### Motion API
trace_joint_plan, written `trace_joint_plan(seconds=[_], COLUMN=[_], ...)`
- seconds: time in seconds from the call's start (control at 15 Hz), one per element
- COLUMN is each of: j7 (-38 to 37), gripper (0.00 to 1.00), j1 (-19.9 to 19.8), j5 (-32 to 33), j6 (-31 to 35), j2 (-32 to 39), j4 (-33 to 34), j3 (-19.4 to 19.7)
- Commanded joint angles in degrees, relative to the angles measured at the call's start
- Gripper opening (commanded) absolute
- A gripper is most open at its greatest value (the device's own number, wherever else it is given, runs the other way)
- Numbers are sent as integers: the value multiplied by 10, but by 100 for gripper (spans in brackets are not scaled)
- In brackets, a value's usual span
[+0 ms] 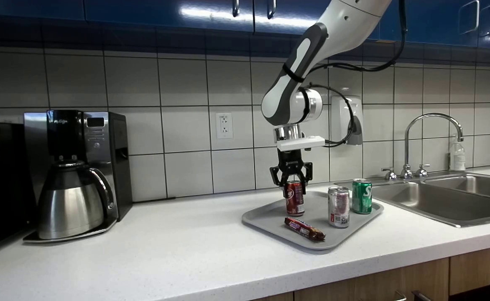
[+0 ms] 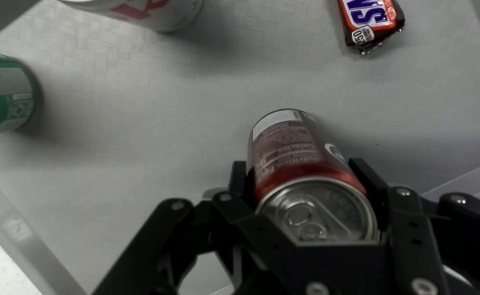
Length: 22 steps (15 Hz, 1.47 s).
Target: Put the cans on the grey tray.
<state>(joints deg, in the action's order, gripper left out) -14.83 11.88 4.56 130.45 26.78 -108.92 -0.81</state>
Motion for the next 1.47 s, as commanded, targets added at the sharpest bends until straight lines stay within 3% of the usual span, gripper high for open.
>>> trace_joint_plan(seconds=[0.0, 0.27, 0.33, 0.4, 0.6, 1.0, 1.4], j7=[1, 2, 3, 4, 5, 15, 50], gripper=[38, 38, 60, 88, 100, 100, 100], j1=[-6, -6, -6, -6, -7, -12, -30], j5=[8, 11, 11, 13, 13, 14, -1], j6=[8, 5, 0, -1, -4, -12, -9], j2=[-36, -46, -48, -50, -58, -98, -185], j4=[-32, -41, -43, -45, -51, -66, -120], j3=[-2, -1, -2, -2, -3, -4, -11])
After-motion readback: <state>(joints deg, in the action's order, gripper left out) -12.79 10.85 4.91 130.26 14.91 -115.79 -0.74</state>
